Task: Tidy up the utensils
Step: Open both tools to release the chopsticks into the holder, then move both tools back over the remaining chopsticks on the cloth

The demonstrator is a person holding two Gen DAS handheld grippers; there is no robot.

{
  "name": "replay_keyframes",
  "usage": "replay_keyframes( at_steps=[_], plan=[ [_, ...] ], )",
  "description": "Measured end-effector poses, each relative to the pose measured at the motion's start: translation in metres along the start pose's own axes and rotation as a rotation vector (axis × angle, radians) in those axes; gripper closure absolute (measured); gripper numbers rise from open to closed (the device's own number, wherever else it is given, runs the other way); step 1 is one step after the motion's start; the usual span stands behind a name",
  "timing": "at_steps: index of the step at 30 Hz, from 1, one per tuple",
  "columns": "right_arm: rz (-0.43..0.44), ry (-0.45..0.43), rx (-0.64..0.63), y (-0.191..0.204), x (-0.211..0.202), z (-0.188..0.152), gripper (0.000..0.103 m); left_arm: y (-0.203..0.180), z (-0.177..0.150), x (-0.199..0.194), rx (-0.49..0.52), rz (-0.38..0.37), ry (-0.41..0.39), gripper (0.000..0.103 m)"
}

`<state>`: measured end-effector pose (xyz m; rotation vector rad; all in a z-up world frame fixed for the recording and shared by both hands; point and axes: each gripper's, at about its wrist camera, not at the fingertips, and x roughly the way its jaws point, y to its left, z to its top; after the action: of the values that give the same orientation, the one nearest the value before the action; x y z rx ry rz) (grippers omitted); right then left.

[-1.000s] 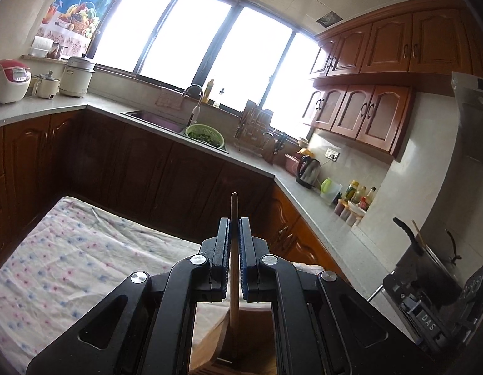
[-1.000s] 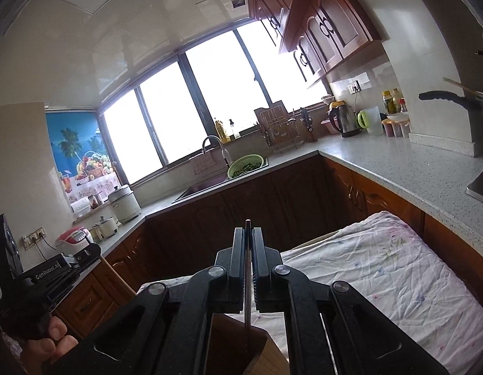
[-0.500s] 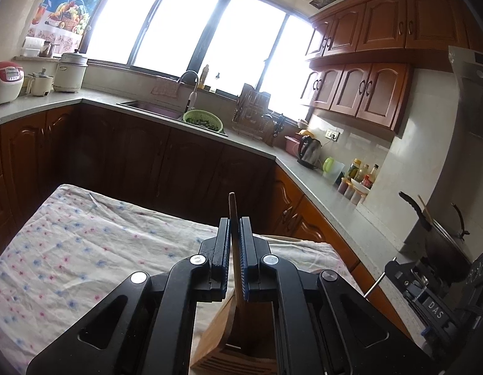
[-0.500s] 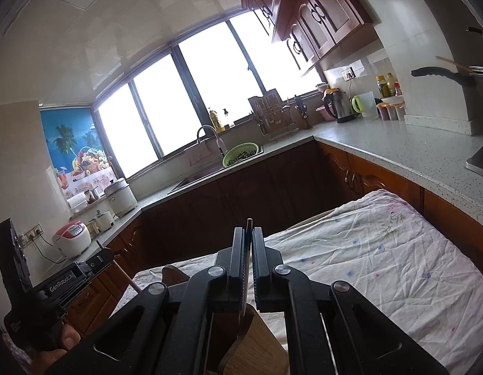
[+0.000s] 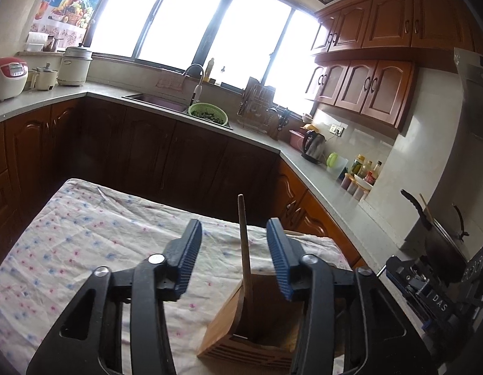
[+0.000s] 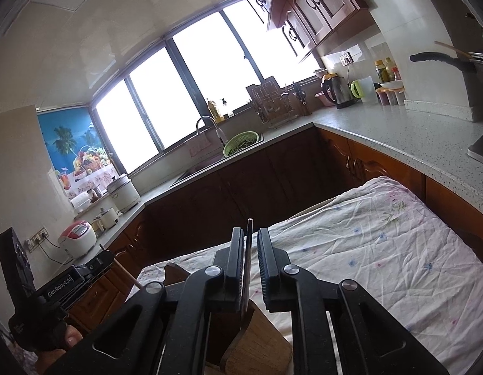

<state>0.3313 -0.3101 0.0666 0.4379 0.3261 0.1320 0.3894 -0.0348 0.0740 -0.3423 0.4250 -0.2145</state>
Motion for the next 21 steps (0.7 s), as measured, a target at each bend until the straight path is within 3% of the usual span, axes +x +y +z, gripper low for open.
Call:
replay_keyframes(
  at_steps=[1,2,6,8,10,21],
  plan=[
    [0.002,-0.004,0.007,0.000,-0.003,0.000,0.058,0.002,0.000,-0.004,-0.004,0.008,0.000,0.046],
    [0.006,-0.010,0.013,0.000,-0.008,0.000,0.048,0.004,0.000,-0.008,-0.007,0.015,0.004,0.046],
    [0.036,-0.025,0.027,0.002,-0.029,0.000,0.028,0.017,-0.006,-0.031,-0.038,0.036,0.022,0.022],
    [0.050,-0.037,0.031,0.003,-0.041,-0.002,0.012,0.024,-0.010,-0.045,-0.047,0.045,0.028,0.019],
    [0.060,-0.045,0.023,0.005,-0.053,-0.004,0.010,0.030,-0.014,-0.059,-0.062,0.050,0.038,0.013],
    [0.099,-0.041,-0.057,0.028,-0.120,-0.024,0.004,0.041,-0.045,-0.141,-0.037,0.062,0.033,0.009]
  ],
)
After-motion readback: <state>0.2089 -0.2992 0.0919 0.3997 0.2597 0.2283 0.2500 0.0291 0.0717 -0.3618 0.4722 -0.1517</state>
